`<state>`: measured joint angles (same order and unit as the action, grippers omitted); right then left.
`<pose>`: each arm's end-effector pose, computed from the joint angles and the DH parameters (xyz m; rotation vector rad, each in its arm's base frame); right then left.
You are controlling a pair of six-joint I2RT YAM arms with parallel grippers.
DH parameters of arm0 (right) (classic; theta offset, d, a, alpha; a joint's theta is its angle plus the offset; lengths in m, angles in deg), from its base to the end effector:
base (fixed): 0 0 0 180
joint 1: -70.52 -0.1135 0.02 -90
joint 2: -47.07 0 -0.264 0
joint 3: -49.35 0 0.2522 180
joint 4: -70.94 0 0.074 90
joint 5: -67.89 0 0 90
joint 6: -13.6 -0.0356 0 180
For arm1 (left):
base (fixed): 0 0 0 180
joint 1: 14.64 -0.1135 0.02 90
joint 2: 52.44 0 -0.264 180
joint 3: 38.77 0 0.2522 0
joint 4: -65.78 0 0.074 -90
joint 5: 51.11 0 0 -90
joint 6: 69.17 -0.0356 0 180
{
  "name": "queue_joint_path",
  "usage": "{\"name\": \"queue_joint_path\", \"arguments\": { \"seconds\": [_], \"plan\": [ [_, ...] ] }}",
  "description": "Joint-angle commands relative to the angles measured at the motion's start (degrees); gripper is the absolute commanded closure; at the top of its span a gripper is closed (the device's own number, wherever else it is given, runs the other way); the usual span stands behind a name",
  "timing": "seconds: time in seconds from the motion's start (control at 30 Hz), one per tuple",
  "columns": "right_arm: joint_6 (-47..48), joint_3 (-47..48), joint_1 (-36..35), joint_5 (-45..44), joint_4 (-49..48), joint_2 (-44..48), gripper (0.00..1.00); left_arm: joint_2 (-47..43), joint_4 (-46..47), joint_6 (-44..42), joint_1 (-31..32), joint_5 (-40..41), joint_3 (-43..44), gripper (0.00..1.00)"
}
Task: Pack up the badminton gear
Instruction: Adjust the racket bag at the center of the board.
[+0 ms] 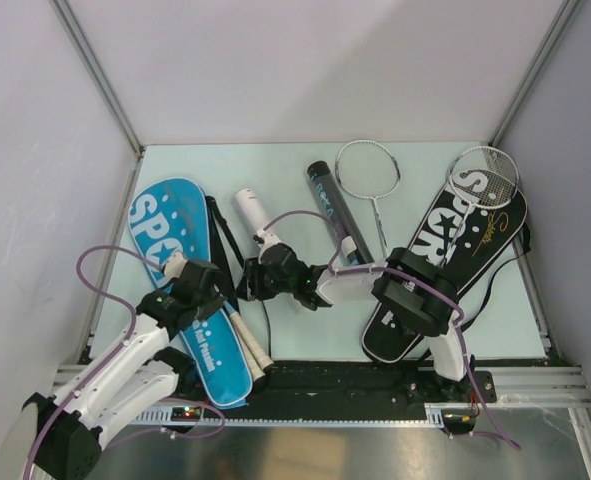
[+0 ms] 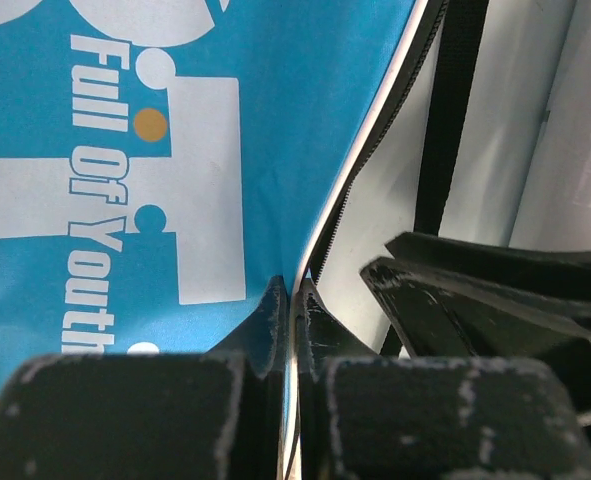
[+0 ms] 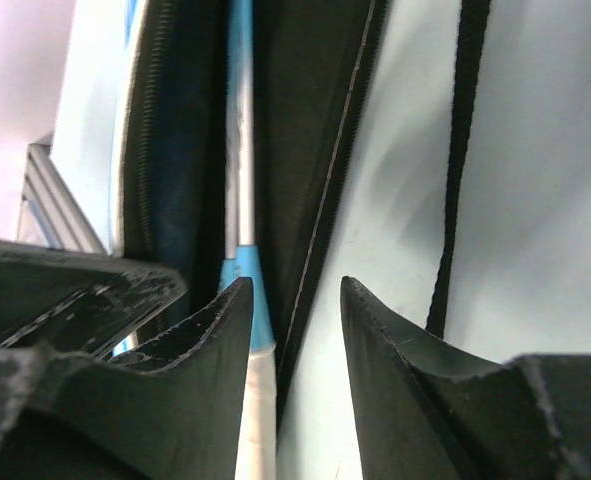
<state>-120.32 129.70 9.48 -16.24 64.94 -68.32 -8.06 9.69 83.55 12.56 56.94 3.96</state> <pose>0.2076 0.3827 0.1541 -0.4137 2.2791 1.1531 0.1304 -0.0546 0.1997 -0.8781 2.3624 -0.2315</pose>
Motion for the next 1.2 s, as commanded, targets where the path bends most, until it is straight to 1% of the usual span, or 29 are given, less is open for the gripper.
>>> {"name": "queue_joint_path", "arguments": {
  "seconds": [0.0, 0.3, 0.4, 0.47, 0.53, 0.57, 0.6, 0.67, 0.77, 0.9, 1.07, 1.17],
  "plan": [
    [1.3, 5.0, -0.7, -4.5, 3.2, -3.8, 0.54, -1.6, 2.4, 2.1, 0.3, -1.0, -1.0, 1.00],
    [1.3, 12.5, -3.8, -7.5, 7.8, -10.5, 0.54, -6.3, 2.7, 2.2, 0.3, -0.3, -2.0, 1.00],
    [0.6, 13.8, -4.4, -7.5, 8.6, -12.2, 0.57, -6.4, 2.9, 2.2, 0.3, -0.3, -2.3, 1.00],
    [-0.1, 14.1, -4.3, -7.4, 8.7, -12.9, 0.63, -6.3, 3.1, 2.1, 0.3, -0.4, -2.4, 1.00],
    [-0.2, 14.2, -3.9, -7.5, 8.7, -13.1, 0.75, -6.4, 3.3, 1.7, 0.3, -0.2, -2.4, 1.00],
    [0.0, 14.2, -3.7, -7.3, 8.6, -13.0, 0.86, -6.6, 3.3, 1.6, 0.3, 0.1, -2.4, 1.00],
    [0.3, 14.2, -3.2, -7.0, 8.5, -12.8, 0.93, -6.8, 3.4, 1.6, 0.3, 0.3, -2.4, 1.00],
    [1.1, 13.7, -2.4, -6.7, 8.2, -11.9, 0.98, -7.0, 3.5, 1.5, 0.4, 0.8, -2.3, 1.00],
    [2.8, 12.2, -0.5, -7.0, 7.8, -8.5, 1.00, -7.1, 3.7, 1.1, 0.3, 1.7, -1.9, 1.00],
    [8.0, 11.3, 1.1, -11.1, 9.7, -3.1, 1.00, -6.5, 4.4, -0.5, 0.3, 3.5, -0.2, 1.00],
    [13.2, 11.2, 1.8, -13.2, 10.5, 2.4, 1.00, -4.8, 6.1, -5.5, 0.2, 4.7, 4.0, 1.00],
    [14.9, 11.3, 1.8, -13.4, 10.9, 4.6, 1.00, -5.5, 6.7, -7.6, 0.0, 5.0, 5.7, 1.00]
  ]
}}
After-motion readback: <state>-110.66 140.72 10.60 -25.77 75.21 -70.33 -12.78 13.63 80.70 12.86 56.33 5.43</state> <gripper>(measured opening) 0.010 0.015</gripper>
